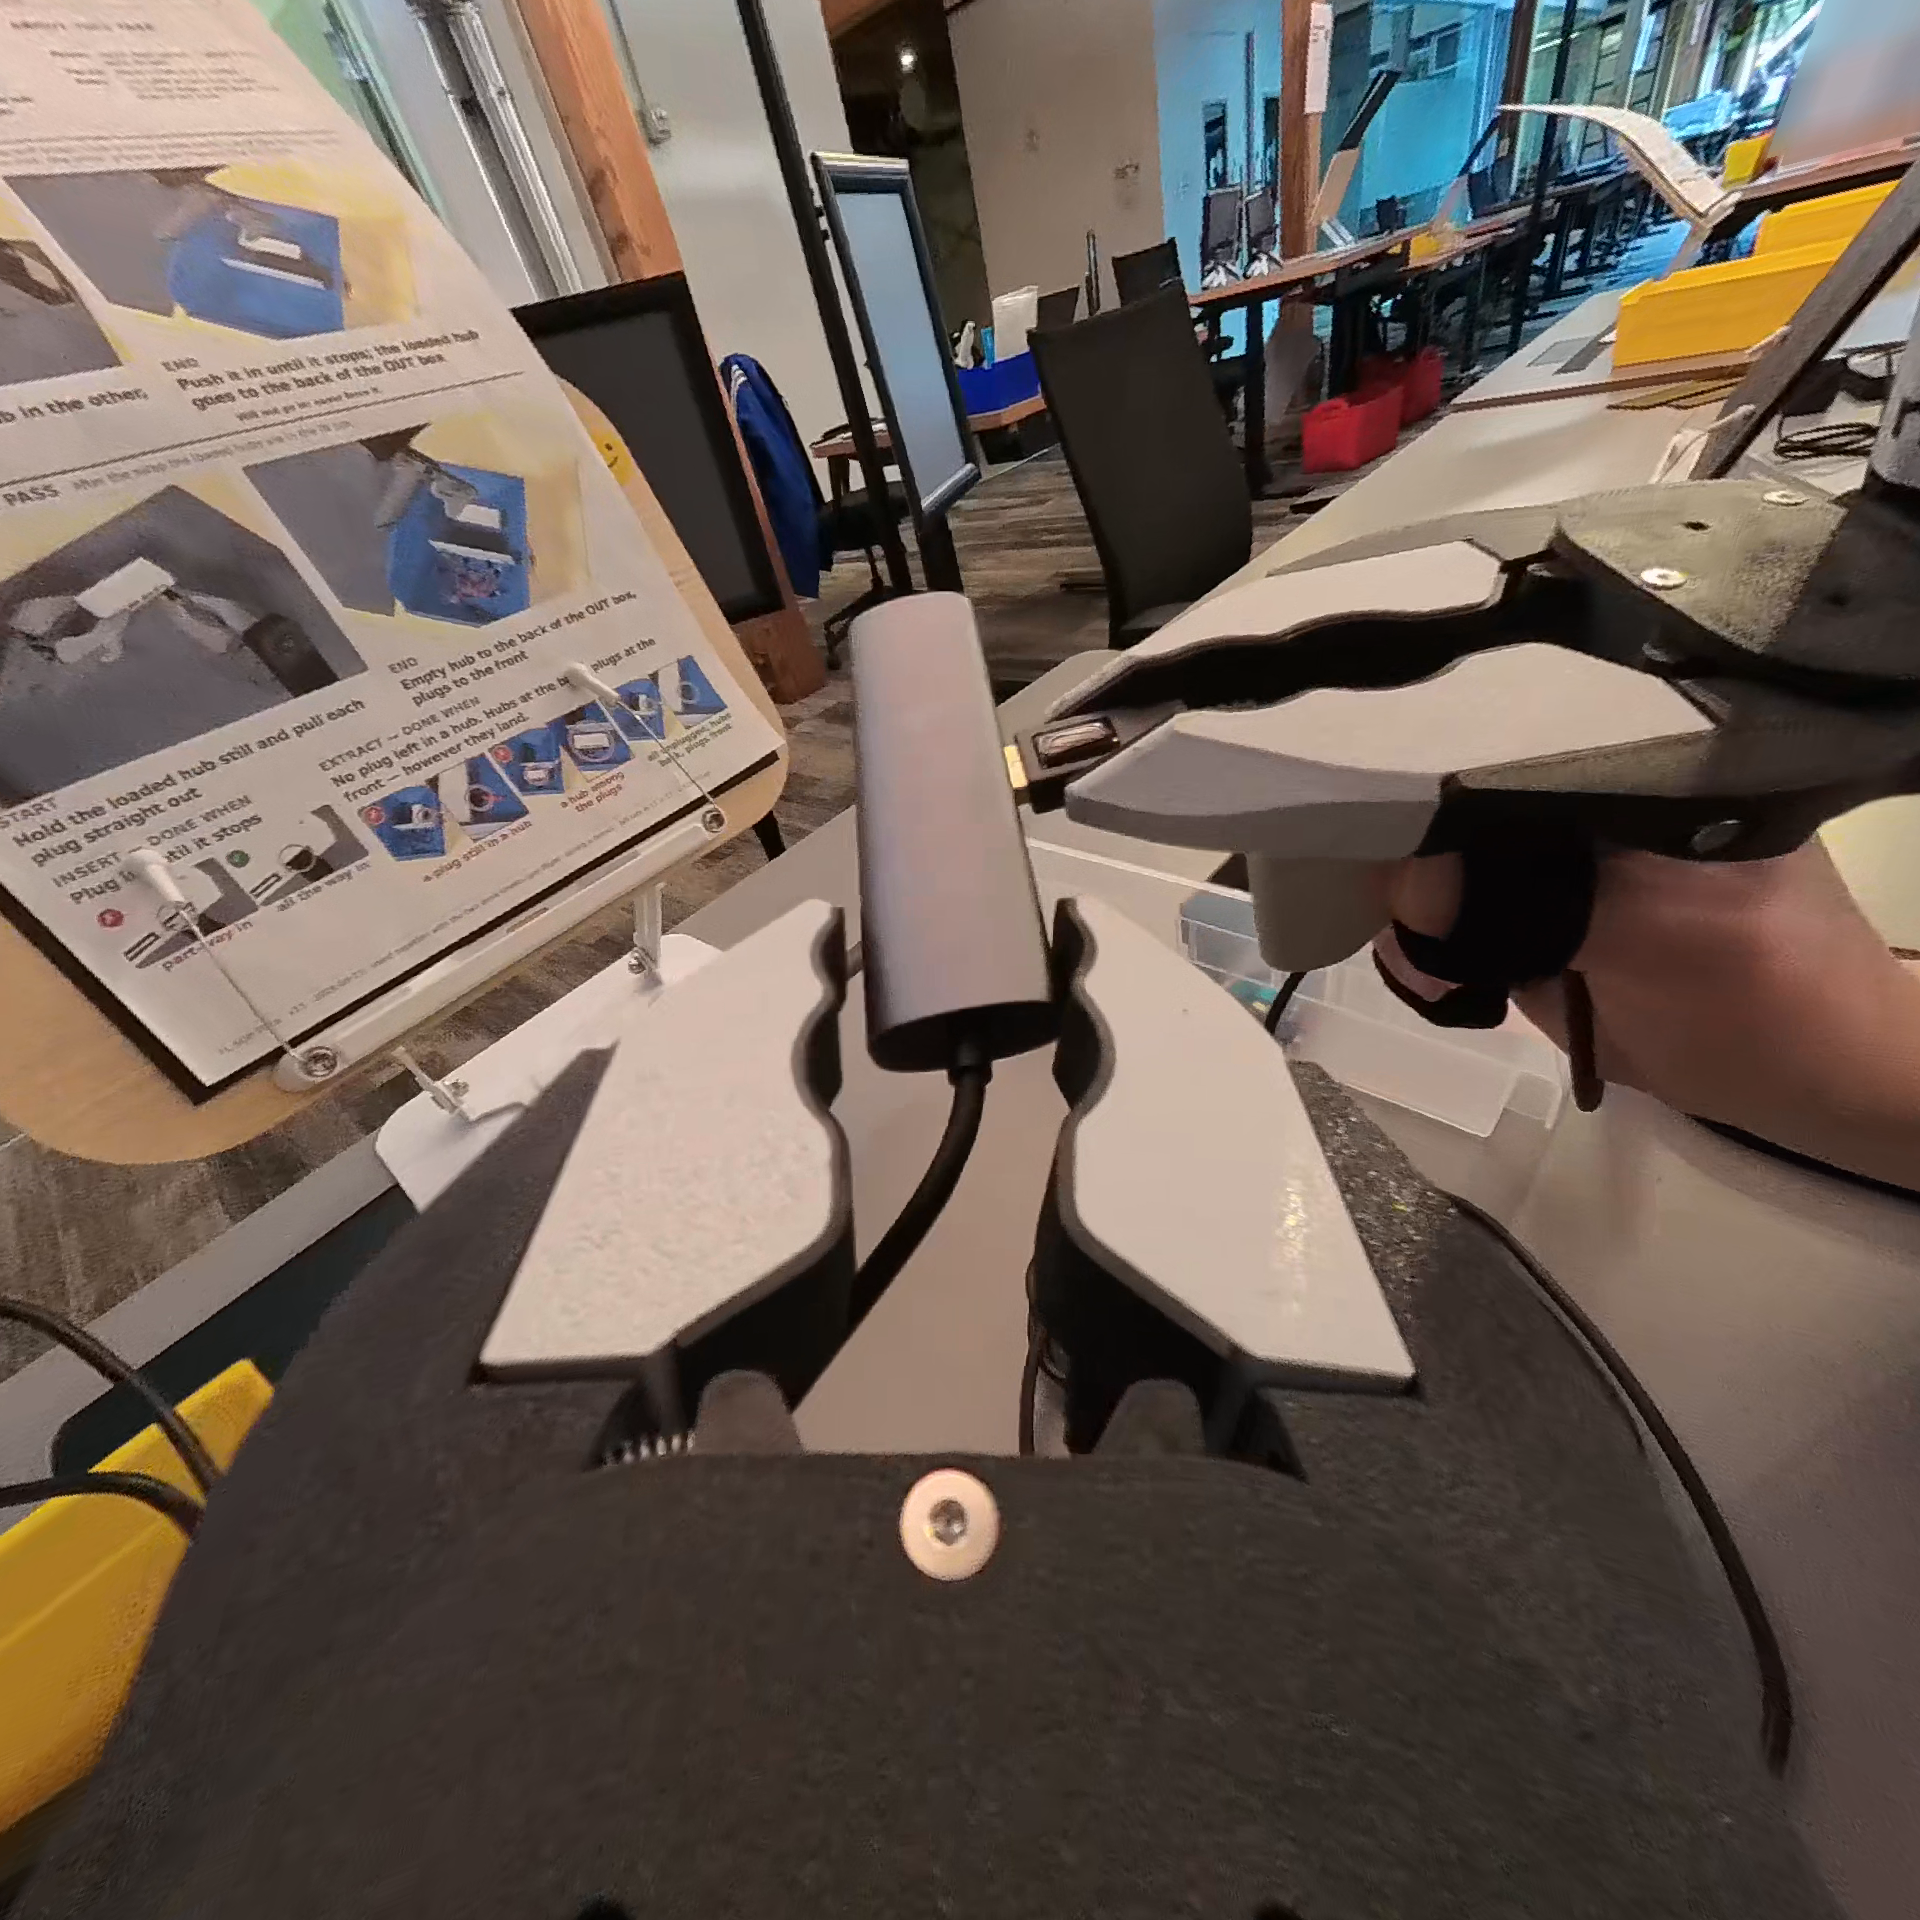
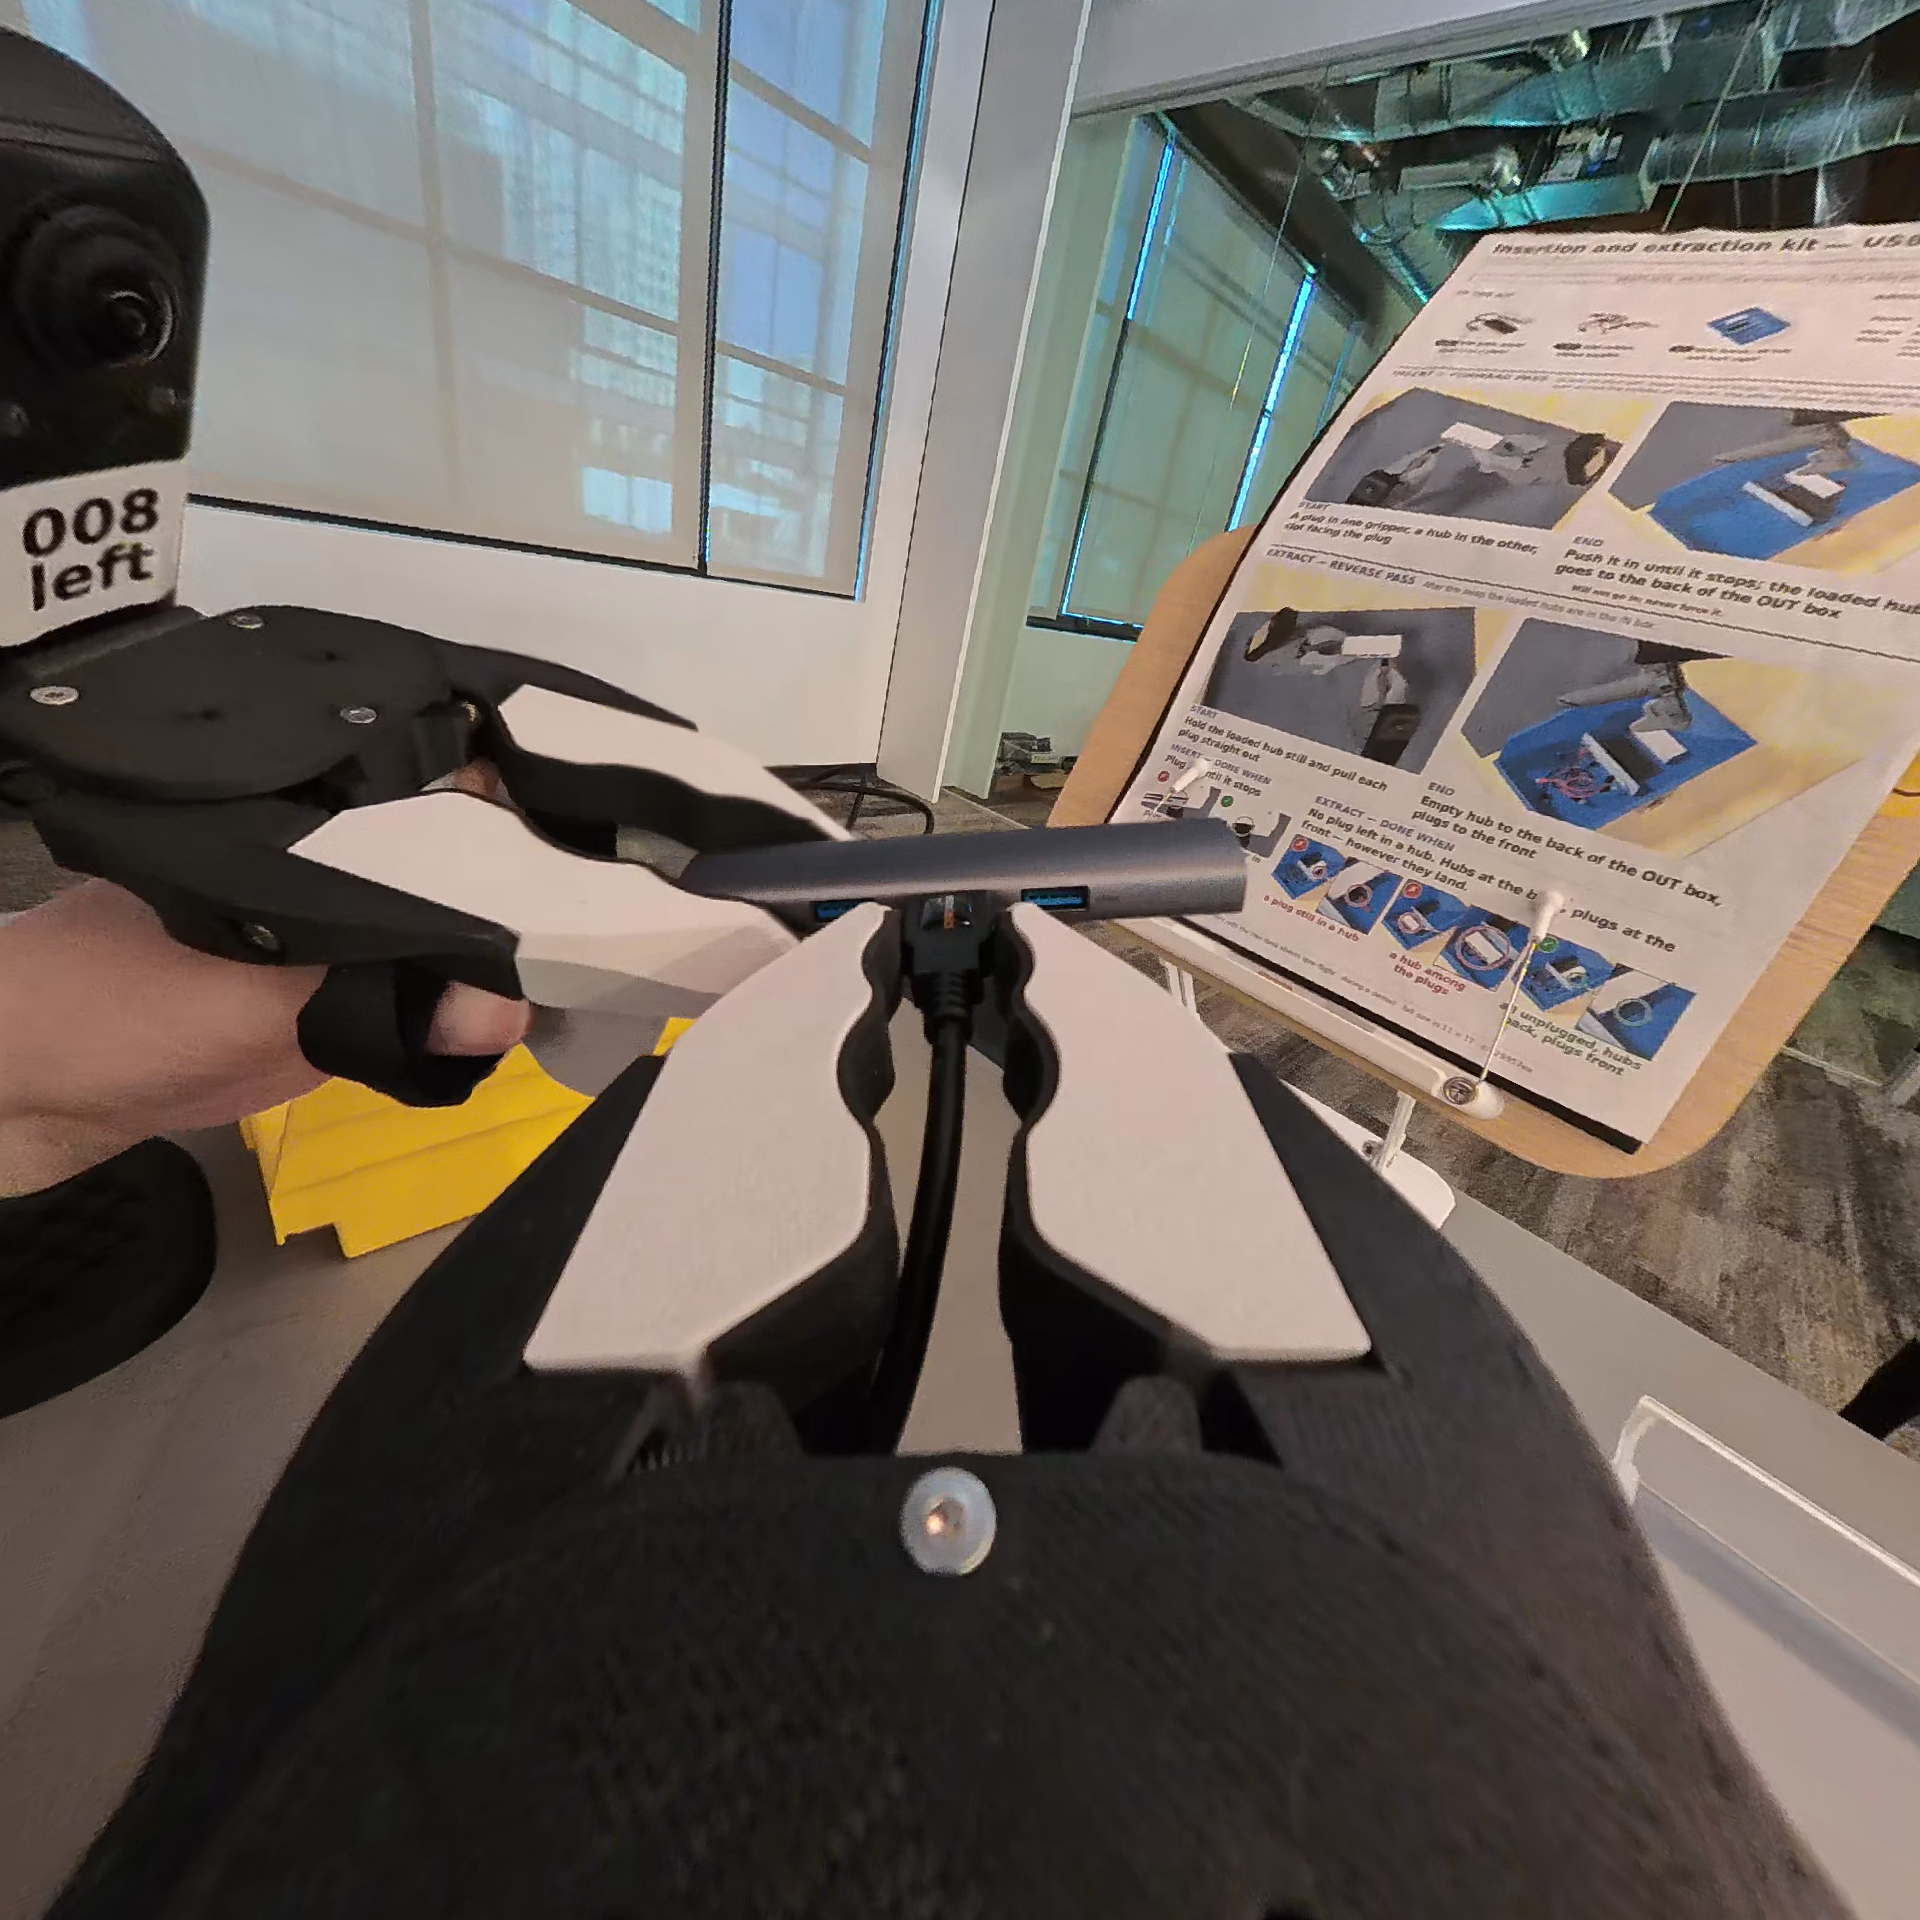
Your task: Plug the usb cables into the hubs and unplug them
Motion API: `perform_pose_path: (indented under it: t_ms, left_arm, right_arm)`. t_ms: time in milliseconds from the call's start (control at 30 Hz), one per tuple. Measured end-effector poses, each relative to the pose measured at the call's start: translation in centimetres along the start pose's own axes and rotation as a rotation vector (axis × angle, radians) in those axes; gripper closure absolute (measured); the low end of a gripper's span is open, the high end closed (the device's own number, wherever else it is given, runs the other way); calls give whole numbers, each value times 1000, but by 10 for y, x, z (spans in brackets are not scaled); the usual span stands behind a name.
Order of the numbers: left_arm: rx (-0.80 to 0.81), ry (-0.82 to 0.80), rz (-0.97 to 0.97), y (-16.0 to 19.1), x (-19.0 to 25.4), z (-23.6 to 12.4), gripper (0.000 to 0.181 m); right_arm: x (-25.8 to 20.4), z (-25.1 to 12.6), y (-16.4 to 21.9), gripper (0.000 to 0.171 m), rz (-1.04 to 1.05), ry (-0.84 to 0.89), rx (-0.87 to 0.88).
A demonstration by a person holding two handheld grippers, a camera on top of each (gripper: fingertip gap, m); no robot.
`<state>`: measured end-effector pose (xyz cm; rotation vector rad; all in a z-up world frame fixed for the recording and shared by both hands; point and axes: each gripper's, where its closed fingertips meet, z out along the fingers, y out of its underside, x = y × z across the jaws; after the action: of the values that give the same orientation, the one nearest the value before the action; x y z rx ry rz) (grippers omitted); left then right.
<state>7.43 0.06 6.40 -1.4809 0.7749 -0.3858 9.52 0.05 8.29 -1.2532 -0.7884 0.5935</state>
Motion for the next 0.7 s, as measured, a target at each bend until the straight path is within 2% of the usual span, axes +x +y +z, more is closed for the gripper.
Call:
perform_pose_path:
  t_ms: [300, 700]
  left_arm:
    - [-13, -5, 7, 4, -3, 1, 148]
    - [51, -44, 3, -19, -20, -5, 148]
  right_arm:
    - [-1, 3, 3, 154, -69, 14, 8]
    - [1, 14, -20, 155, -83, 85, 71]
